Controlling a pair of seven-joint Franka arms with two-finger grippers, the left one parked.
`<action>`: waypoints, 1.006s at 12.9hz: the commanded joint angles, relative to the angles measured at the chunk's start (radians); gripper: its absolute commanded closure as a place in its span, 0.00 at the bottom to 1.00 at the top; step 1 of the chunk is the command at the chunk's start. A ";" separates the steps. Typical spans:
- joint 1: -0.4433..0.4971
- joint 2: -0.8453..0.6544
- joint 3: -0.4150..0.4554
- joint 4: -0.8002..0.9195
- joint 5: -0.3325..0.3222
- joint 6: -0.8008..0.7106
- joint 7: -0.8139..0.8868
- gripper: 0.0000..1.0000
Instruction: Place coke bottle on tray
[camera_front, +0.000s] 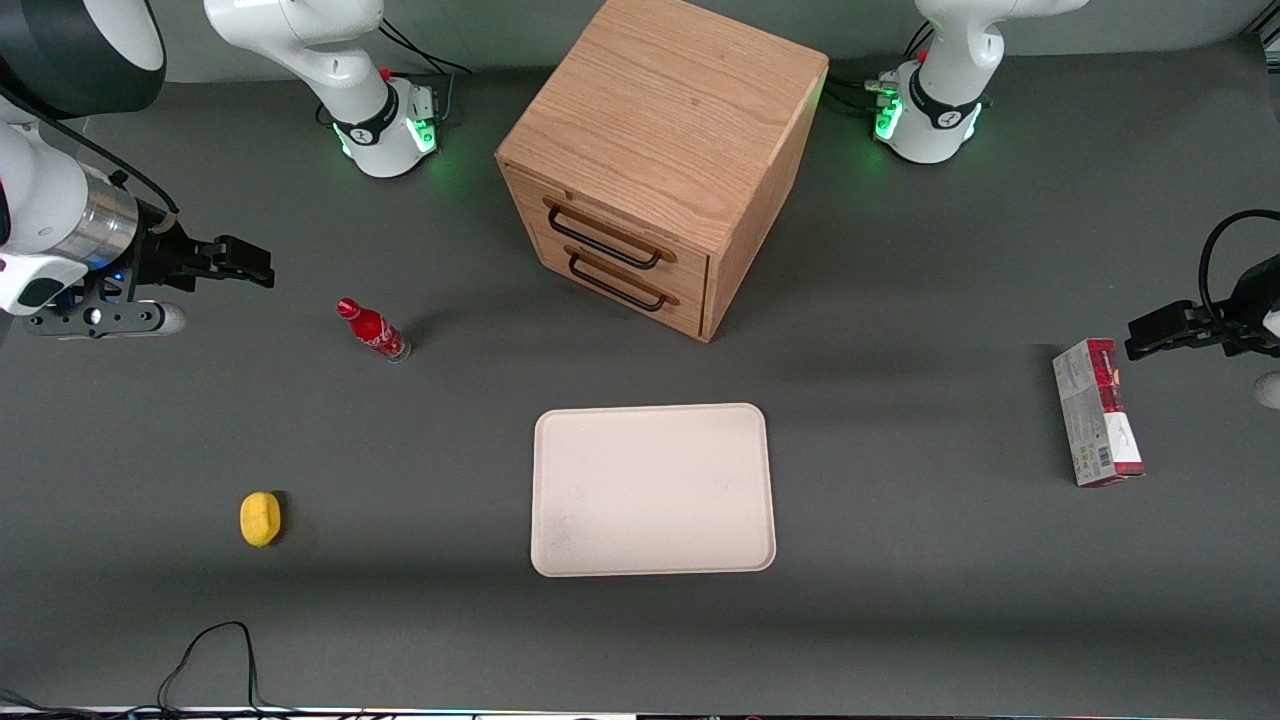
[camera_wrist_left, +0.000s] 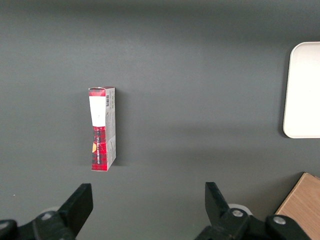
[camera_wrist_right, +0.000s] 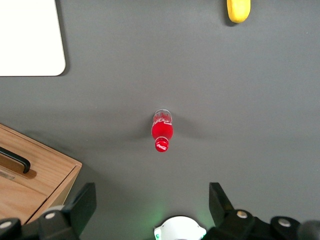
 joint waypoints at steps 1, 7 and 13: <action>0.005 -0.001 -0.004 -0.012 -0.004 -0.009 -0.028 0.00; 0.032 -0.250 -0.009 -0.316 -0.003 0.055 -0.046 0.00; 0.034 -0.324 -0.029 -0.455 0.003 0.156 -0.078 0.00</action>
